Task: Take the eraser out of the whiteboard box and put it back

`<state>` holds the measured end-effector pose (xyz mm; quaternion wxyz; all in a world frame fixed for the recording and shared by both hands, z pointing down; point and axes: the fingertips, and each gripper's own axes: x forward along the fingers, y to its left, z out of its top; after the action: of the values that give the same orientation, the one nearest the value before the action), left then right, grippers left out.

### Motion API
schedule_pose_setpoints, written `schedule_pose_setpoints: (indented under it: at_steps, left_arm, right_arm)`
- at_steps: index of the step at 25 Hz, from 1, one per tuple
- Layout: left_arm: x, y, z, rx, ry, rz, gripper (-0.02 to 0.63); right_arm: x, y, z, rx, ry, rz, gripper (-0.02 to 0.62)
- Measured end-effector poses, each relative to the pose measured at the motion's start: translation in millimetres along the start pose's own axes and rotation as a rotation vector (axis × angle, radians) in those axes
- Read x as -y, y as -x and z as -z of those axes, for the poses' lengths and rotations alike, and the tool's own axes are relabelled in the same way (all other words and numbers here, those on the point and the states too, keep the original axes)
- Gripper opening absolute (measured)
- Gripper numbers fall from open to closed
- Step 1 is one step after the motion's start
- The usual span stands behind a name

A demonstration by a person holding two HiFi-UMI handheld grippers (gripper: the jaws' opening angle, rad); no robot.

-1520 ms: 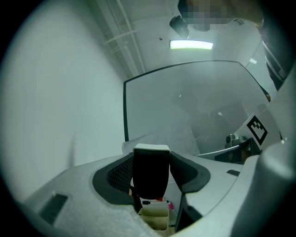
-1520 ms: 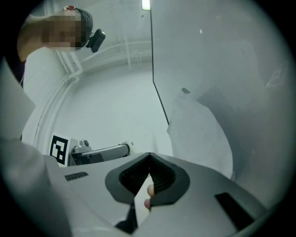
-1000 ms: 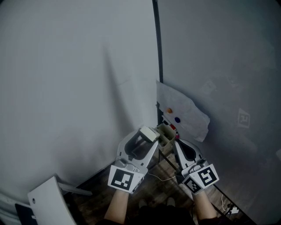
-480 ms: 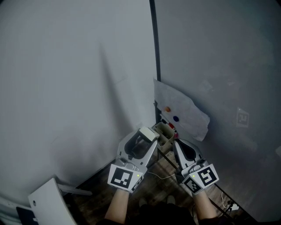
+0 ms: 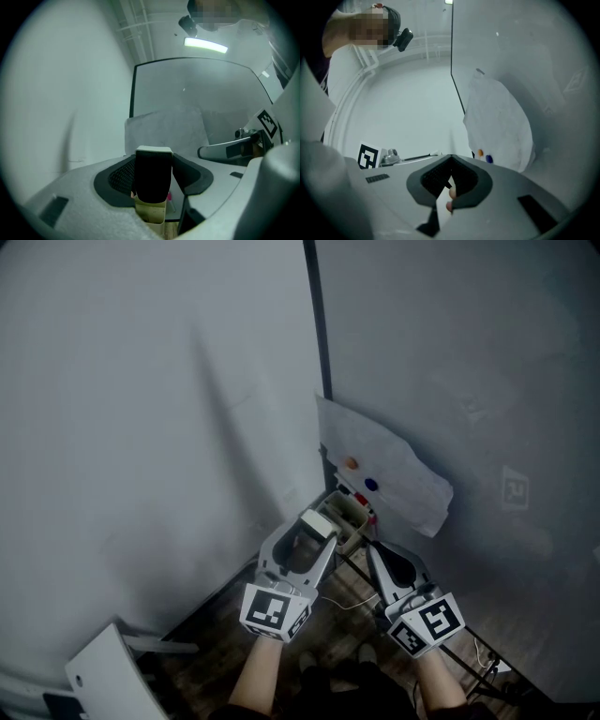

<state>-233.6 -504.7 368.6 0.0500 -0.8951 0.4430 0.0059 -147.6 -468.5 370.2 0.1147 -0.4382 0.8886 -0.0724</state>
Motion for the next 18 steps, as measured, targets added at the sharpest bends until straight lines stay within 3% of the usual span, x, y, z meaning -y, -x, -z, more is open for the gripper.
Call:
schedule_pose_setpoints:
  at_steps: [10,18]
  left_arm:
    - [-2.7,-18.2,42.6,-0.055,0.038,0.023,0.236]
    - [-8.5,-47.5,105.7,-0.131,0.054,0.04,0.236]
  right_arm:
    - [9.2,5.2,24.7,-0.04,-0.031,0.026,0.003]
    - [21.5,14.9,49.5,-0.085,-0.047,0.042,0.003]
